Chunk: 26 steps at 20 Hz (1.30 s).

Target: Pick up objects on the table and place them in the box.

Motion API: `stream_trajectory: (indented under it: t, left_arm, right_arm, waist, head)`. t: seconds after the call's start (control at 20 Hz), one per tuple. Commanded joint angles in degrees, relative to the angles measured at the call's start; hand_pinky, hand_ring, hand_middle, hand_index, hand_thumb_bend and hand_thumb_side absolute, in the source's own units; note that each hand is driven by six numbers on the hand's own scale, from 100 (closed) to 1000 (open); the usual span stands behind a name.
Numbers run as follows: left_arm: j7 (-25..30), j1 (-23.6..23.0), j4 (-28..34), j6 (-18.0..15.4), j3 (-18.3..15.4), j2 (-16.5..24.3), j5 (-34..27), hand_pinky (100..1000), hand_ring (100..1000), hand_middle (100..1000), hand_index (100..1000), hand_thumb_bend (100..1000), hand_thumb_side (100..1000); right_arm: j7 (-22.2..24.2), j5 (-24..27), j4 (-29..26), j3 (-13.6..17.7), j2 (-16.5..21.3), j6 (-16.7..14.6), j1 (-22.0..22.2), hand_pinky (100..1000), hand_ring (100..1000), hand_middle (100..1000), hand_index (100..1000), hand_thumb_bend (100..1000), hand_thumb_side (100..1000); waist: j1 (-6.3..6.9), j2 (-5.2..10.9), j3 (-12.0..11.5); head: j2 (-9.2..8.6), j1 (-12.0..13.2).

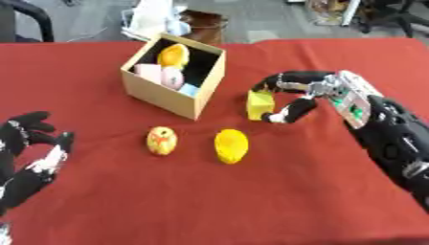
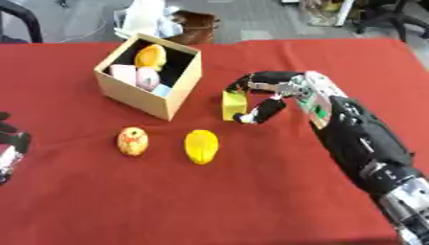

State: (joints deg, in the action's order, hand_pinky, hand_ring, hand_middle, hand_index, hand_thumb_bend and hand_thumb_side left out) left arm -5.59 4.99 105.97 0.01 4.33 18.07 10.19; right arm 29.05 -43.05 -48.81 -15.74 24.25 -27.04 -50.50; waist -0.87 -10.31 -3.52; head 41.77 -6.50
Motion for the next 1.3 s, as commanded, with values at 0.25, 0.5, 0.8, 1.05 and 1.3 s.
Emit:
stream_trajectory:
  t: [0.25, 0.5, 0.8, 1.05, 1.3]
  left_arm:
    - [0.1, 0.2, 0.8, 0.0, -0.1, 0.5, 0.1, 706, 556, 562, 771, 454, 432]
    - [0.1, 0.2, 0.8, 0.0, -0.1, 0.5, 0.1, 706, 557, 562, 771, 452, 433]
    - [0.2, 0.2, 0.8, 0.0, -0.1, 0.5, 0.1, 706, 559, 562, 772, 450, 434]
    - [0.3, 0.3, 0.9, 0.0, 0.0, 0.5, 0.1, 707, 560, 562, 772, 447, 435]
    - [0.4, 0.3, 0.9, 0.0, 0.0, 0.5, 0.1, 707, 560, 562, 772, 447, 435]
  right_arm:
    - [-3.8, -3.6, 2.8, 2.1, -0.5, 0.1, -1.5, 768, 750, 758, 896, 221, 512]
    - [-10.6, -4.2, 2.1, 2.5, -0.7, 0.2, -1.9, 726, 630, 537, 730, 147, 339]
    - [-13.1, -0.9, -2.8, 1.8, 0.3, 0.2, -3.9, 710, 578, 472, 674, 100, 242]
    - [-12.0, 1.5, -6.9, 1.6, 0.9, 1.6, -7.8, 719, 579, 478, 682, 128, 192]
    - [-11.8, 1.1, -7.4, 1.8, 0.5, 2.1, -9.1, 719, 579, 478, 682, 128, 192]
  waist:
    - [0.06, 1.36, -0.2]
    - [0.14, 1.34, -0.2]
    - [0.24, 1.33, -0.1]
    - [0.3, 1.35, -0.3]
    - [0.31, 1.35, -0.3]
  head:
    - [0.23, -0.3]
    - [0.26, -0.3]
    - [0.3, -0.3]
    - [0.21, -0.4]
    - [0.16, -0.5]
